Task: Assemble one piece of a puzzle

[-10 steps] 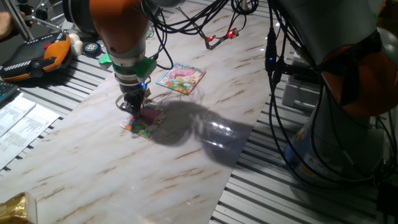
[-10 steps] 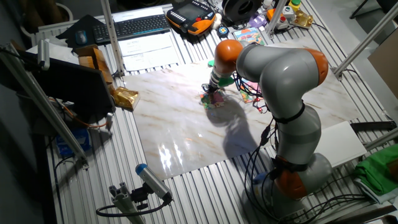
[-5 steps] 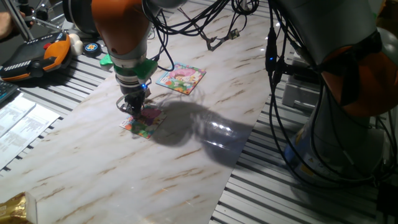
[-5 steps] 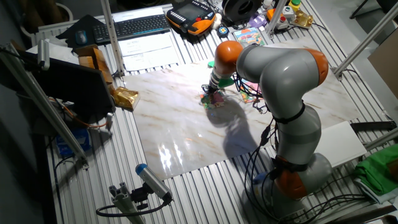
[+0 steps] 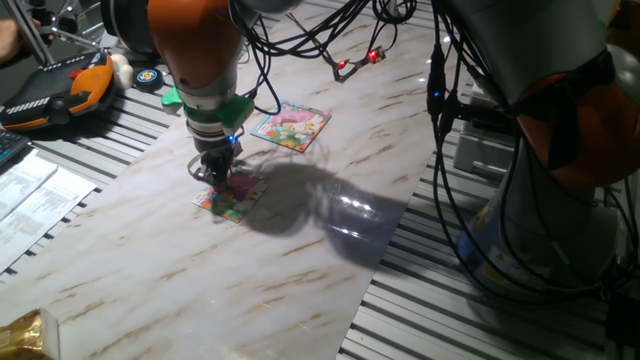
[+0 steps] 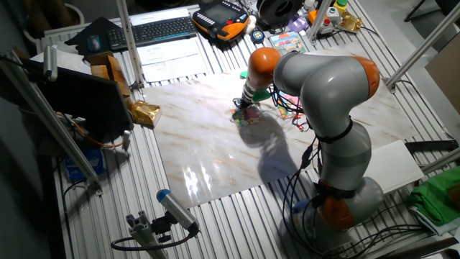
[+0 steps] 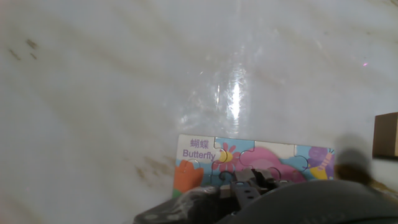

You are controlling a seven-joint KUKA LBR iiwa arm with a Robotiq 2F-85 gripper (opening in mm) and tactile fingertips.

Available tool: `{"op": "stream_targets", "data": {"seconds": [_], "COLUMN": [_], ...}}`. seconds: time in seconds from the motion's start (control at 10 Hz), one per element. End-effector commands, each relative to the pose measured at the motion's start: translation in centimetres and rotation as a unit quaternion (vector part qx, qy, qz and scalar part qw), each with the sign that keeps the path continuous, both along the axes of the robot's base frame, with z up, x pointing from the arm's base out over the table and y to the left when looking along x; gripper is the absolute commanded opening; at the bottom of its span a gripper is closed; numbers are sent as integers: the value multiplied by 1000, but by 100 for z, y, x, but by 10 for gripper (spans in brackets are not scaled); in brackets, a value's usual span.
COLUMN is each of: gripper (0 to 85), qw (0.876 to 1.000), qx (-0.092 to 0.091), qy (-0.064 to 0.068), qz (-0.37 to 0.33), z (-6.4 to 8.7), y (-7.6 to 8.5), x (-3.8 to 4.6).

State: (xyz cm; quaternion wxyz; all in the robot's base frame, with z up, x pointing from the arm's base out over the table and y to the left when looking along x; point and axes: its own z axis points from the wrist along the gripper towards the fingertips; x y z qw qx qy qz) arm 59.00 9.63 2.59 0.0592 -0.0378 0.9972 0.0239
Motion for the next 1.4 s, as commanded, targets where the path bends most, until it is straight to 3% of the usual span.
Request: {"op": "stream_targets", "data": {"seconds": [0.0,1.3], "gripper": [7,7], "qw": [1000,1000], "qx": [-1,-5], "qy": [1,-1], "qz": [0,-1], "z": [-3,-2], "y": [2,-21], "x": [-6,27]}}
